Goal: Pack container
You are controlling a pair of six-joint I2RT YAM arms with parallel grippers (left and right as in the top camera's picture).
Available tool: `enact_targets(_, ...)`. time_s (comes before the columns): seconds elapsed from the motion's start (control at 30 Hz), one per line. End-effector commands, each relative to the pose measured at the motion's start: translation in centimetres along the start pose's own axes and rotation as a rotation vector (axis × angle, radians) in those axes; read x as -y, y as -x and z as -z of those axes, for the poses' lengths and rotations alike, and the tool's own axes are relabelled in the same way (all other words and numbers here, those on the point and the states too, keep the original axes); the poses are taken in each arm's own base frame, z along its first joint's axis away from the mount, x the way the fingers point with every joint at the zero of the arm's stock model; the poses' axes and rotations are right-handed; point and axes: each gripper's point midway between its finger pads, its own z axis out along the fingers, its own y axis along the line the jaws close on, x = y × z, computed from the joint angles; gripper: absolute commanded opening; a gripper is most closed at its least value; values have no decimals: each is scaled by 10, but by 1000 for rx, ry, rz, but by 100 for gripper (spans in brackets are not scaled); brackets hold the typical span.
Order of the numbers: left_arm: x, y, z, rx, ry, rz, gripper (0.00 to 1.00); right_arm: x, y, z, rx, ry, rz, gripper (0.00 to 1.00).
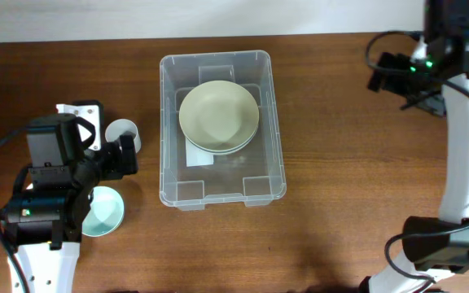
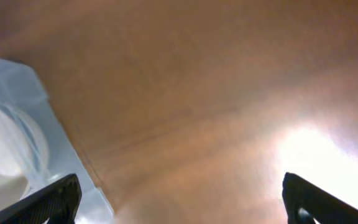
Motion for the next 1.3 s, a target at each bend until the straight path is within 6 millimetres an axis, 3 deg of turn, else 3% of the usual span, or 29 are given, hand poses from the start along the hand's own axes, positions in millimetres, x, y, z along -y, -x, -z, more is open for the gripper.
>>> enact_targets(0.0, -2, 1, 2, -6, 12, 6, 100, 5, -15, 15, -26, 23, 7, 99)
enact_targets(0.2, -2, -11, -3, -64, 14, 34, 100, 6, -55, 55, -7, 81, 77, 99)
enact_targets(0.3, -2, -14, -8, -88, 15, 63, 100, 23, -82, 76, 47, 47, 81, 99)
enact_targets(0.43, -2, -16, -17, -129, 18, 73, 100, 42, -111, 84, 110, 18, 95, 99)
enact_targets(0.57, -2, -14, -28, -174, 23, 110, 100, 52, -142, 69, 128, 26, 104, 99)
enact_targets(0.8, -2, -4, -52, -247, 32, 116, 100, 63, -177, 1, 42, 0, 107, 99)
enact_targets(0.87, -10, 2, -54, -252, 70, 116, 100, 64, -182, -15, 4, -11, 108, 99)
enact_targets(1.1, -75, 33, -55, -216, 220, 228, 100, 63, -181, -38, -73, -33, 110, 99)
enact_targets(1.27, -124, 23, -77, -260, 295, 324, 100, 63, -181, -41, -89, -38, 111, 99)
